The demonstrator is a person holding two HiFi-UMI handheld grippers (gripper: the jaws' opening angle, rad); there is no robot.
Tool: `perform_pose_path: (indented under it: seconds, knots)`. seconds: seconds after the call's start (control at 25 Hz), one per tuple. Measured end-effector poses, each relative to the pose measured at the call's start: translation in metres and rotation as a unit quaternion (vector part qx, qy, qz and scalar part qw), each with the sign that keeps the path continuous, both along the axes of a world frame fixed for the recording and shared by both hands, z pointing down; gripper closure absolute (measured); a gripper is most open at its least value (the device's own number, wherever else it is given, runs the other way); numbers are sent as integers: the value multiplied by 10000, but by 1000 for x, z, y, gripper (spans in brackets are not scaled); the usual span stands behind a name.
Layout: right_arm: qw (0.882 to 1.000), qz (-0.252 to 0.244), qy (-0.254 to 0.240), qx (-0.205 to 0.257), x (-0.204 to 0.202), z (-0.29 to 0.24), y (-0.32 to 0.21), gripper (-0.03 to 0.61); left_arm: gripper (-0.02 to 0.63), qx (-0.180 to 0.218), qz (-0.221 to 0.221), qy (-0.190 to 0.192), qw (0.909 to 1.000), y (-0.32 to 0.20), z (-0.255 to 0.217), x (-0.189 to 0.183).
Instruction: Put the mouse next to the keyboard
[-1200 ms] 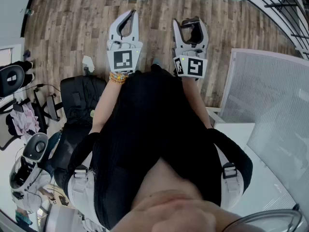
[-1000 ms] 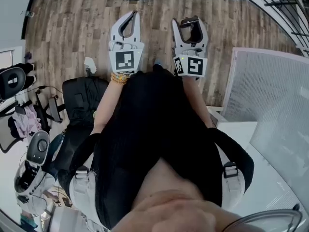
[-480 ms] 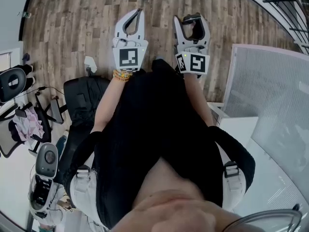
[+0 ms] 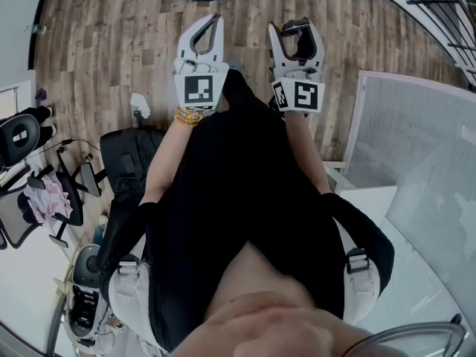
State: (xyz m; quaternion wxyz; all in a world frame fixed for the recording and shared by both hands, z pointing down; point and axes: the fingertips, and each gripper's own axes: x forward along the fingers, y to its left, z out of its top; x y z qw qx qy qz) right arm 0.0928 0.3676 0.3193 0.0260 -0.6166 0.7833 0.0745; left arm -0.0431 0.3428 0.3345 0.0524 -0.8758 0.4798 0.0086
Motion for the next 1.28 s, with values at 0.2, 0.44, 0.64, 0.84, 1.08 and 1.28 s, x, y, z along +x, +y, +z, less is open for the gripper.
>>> perform_pose_path:
  seconds: [0.2,0.44,0.64,0.84,1.08,1.28]
  knots:
    - [9999,-53,-101,52,23,0,-50,290,597,16,-127,-28,9999,-43,-1,17]
    - [9996,-170,-215,61,61,-5,-106,290,597,-8,-277,-201,9994,-95,-4,49]
    - [9991,-239,-351,30,90,1,-143,290,597,-116,-315,-385,9987,-126,6,77]
    - [9985,-331,-425,-12,111,9,-169,290,597,-18,-375,-455,9983,-145,8,96]
    - [9979,-384,-508,-116,129,17,-197,290,597,-290,-415,-585,9970,-169,19,109]
    - [9979,-322,-523,-214,137,24,-224,290,597,-333,-454,-524,9970,-194,26,109]
